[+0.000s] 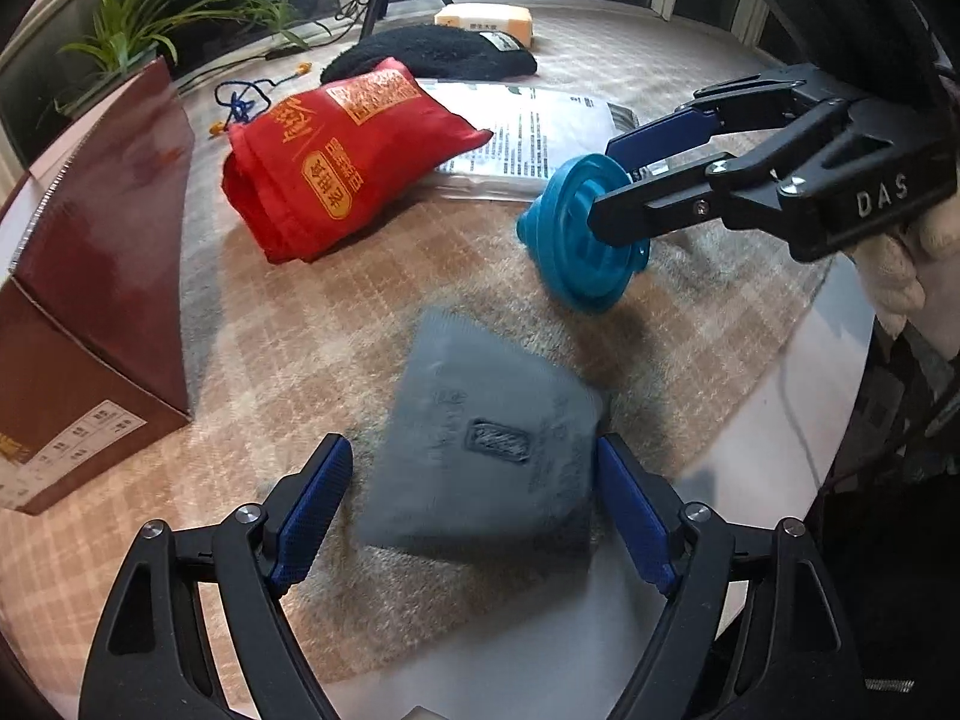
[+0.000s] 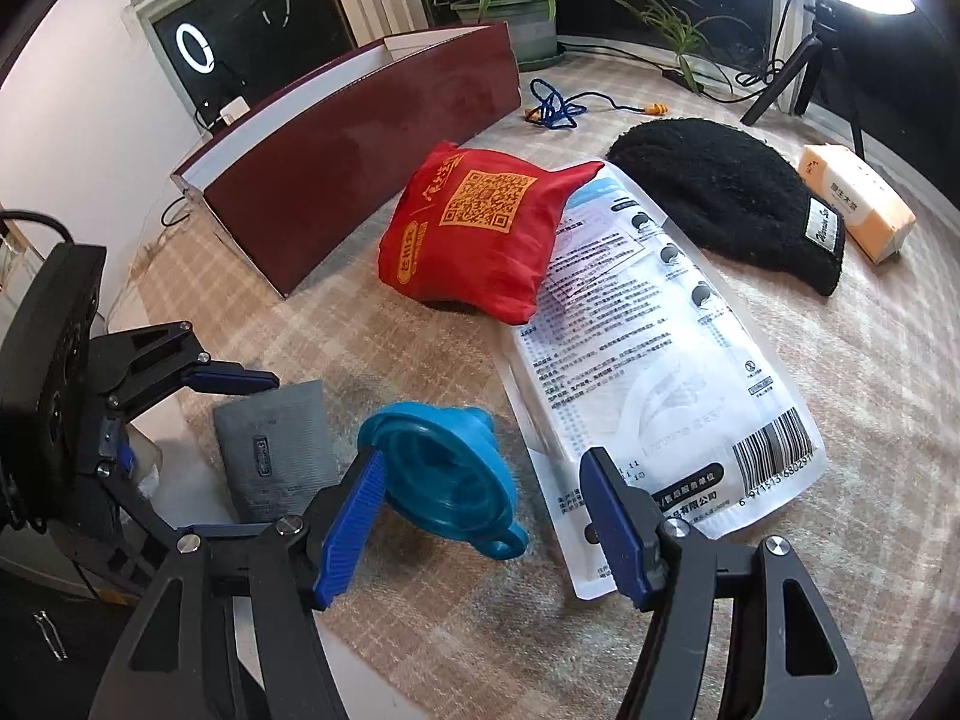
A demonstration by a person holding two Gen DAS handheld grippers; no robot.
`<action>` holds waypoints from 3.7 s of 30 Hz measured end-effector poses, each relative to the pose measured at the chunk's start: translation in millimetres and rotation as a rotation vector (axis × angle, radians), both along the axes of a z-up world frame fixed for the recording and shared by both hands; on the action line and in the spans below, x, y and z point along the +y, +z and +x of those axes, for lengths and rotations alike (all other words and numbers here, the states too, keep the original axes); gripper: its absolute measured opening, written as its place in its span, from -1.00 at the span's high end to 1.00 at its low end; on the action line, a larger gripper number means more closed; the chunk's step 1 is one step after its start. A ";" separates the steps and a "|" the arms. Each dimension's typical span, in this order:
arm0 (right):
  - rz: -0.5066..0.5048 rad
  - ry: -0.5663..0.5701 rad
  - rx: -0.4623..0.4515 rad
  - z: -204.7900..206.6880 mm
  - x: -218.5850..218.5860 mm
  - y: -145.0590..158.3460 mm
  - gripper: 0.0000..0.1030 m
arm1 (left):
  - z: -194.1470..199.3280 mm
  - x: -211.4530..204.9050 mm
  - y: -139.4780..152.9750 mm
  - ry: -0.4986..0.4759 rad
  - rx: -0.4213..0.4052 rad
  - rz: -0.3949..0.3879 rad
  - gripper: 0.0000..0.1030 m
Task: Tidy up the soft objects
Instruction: 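Lift the blue funnel with the right tool while the left tool grasps the grey packet, then carry funnel and grey packet over the box and open both tools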
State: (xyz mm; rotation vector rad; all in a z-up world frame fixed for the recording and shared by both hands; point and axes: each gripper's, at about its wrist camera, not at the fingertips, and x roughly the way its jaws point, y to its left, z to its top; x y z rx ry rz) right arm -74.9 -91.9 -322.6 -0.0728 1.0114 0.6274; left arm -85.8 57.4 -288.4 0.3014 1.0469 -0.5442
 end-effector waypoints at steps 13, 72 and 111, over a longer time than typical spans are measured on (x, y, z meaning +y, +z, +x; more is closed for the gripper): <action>-0.014 0.013 -0.003 3.8 3.8 -6.3 -0.05 | -4.1 -4.5 -2.0 0.016 -0.066 -0.022 -0.61; 0.102 0.088 -0.298 83.8 67.6 181.8 0.83 | 51.3 122.0 148.3 0.298 -0.309 -0.154 0.12; -0.216 0.305 0.106 276.9 273.3 54.4 0.81 | 173.0 168.1 55.5 0.447 0.125 0.110 0.02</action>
